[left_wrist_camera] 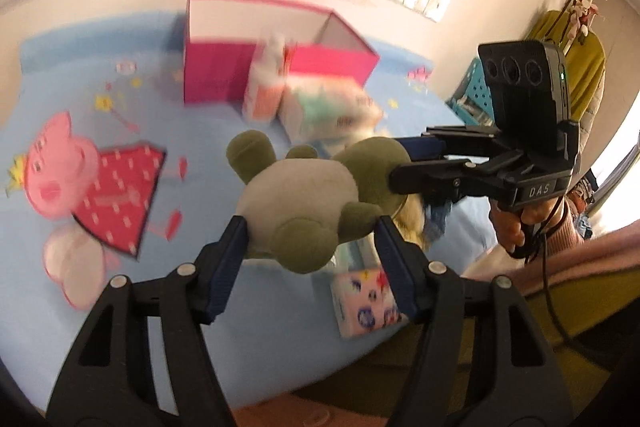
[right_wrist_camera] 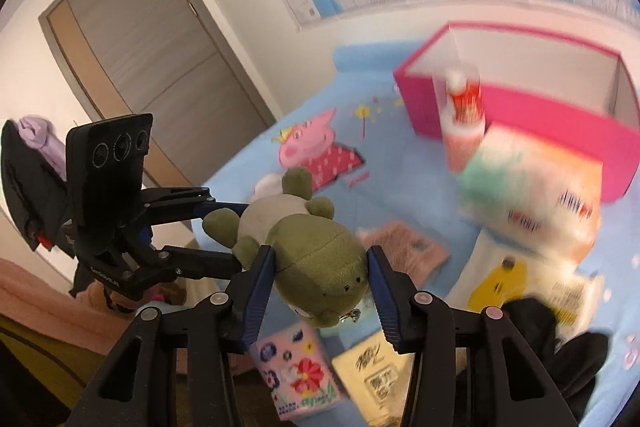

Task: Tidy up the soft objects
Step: 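Carry the plush toy over the pink box and release it inside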

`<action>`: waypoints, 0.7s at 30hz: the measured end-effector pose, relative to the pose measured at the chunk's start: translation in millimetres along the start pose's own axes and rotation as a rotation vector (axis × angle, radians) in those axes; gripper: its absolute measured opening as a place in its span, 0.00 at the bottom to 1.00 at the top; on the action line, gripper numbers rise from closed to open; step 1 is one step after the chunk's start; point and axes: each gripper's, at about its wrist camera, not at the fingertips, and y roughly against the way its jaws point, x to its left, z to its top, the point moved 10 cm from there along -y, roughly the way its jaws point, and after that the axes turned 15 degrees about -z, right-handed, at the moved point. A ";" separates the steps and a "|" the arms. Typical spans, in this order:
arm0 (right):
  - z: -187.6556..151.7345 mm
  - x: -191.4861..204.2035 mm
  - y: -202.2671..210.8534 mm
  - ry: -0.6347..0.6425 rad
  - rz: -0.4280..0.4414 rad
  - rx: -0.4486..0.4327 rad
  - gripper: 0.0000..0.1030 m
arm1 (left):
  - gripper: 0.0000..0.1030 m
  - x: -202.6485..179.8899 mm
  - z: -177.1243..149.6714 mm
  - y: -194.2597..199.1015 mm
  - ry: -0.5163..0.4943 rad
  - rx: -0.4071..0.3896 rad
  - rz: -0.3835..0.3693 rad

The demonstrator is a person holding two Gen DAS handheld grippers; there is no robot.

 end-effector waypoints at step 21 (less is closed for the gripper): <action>164.8 -75.8 10.5 -0.018 -0.147 -0.237 0.46 | 0.65 53.2 187.5 -24.0 -0.108 -0.101 0.129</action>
